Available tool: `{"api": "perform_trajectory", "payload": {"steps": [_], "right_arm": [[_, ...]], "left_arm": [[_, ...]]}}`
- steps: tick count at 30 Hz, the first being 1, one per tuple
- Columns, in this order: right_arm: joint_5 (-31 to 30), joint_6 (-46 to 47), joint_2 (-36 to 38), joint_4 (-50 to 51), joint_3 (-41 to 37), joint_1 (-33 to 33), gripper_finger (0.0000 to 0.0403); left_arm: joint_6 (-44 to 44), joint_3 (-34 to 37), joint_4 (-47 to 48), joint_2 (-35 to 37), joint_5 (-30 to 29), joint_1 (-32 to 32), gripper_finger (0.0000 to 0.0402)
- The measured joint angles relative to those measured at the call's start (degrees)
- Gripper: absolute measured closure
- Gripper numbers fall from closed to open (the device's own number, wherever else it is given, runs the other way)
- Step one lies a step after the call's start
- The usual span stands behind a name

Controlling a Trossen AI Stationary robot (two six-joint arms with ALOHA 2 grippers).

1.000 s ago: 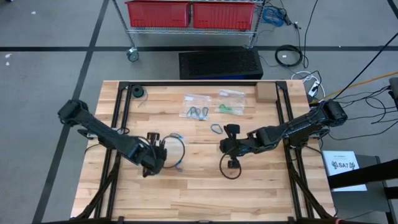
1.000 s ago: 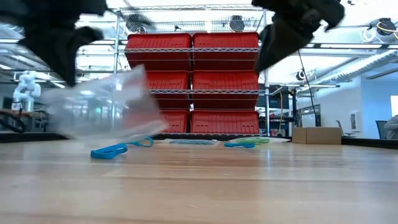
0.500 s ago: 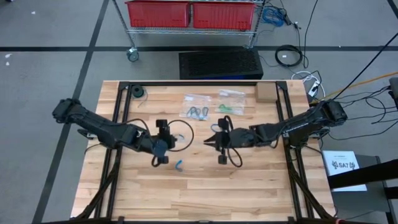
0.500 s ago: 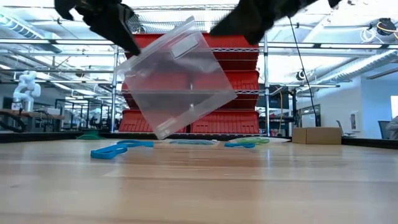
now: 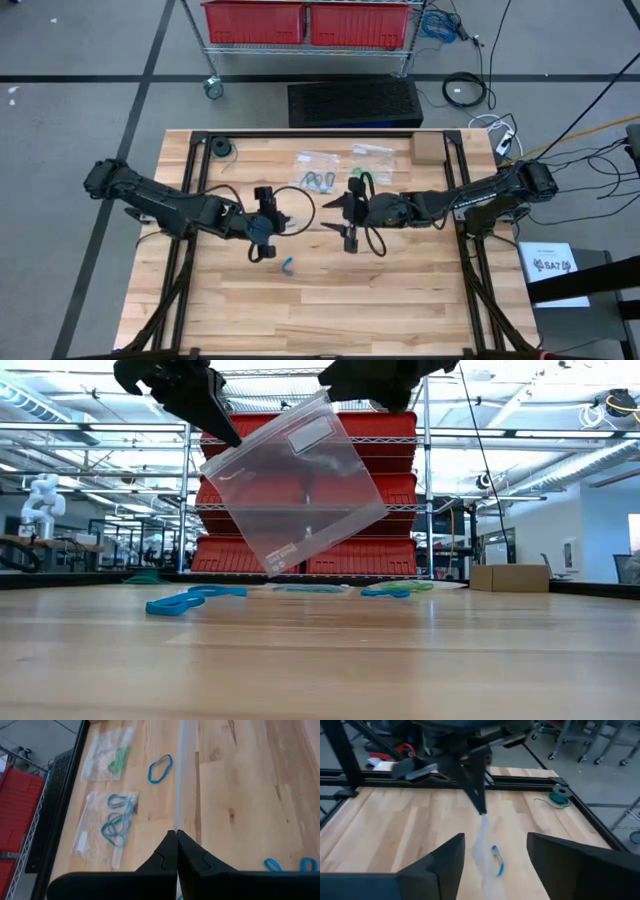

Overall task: Sort rubber bands
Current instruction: Open the bottom zip bag

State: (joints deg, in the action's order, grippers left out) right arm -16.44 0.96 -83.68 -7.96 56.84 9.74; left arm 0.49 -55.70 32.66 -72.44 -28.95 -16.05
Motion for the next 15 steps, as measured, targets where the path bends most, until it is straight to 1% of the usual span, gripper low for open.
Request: {"api": "perform_trajectory", "payload": {"steps": [3,6,9,15], "right_arm": [[0.17,0.02,-0.36,-0.36,0.00,-0.98,0.0198],[0.89,0.33,-1.26,-1.20,0.00,-1.72,0.0210],[4.49,1.79,-2.86,-1.41,0.00,-2.50,0.0235],[4.39,3.06,-5.04,-2.47,0.00,-2.82,0.0306]], "left_arm": [[0.13,0.00,-0.99,0.00,0.04,0.24,0.0401],[0.45,0.00,-1.04,0.00,0.05,0.65,0.0401],[0.39,0.00,-1.14,0.00,0.04,1.21,0.0401],[0.47,0.00,-2.51,0.00,0.04,2.29,0.0401]]}}
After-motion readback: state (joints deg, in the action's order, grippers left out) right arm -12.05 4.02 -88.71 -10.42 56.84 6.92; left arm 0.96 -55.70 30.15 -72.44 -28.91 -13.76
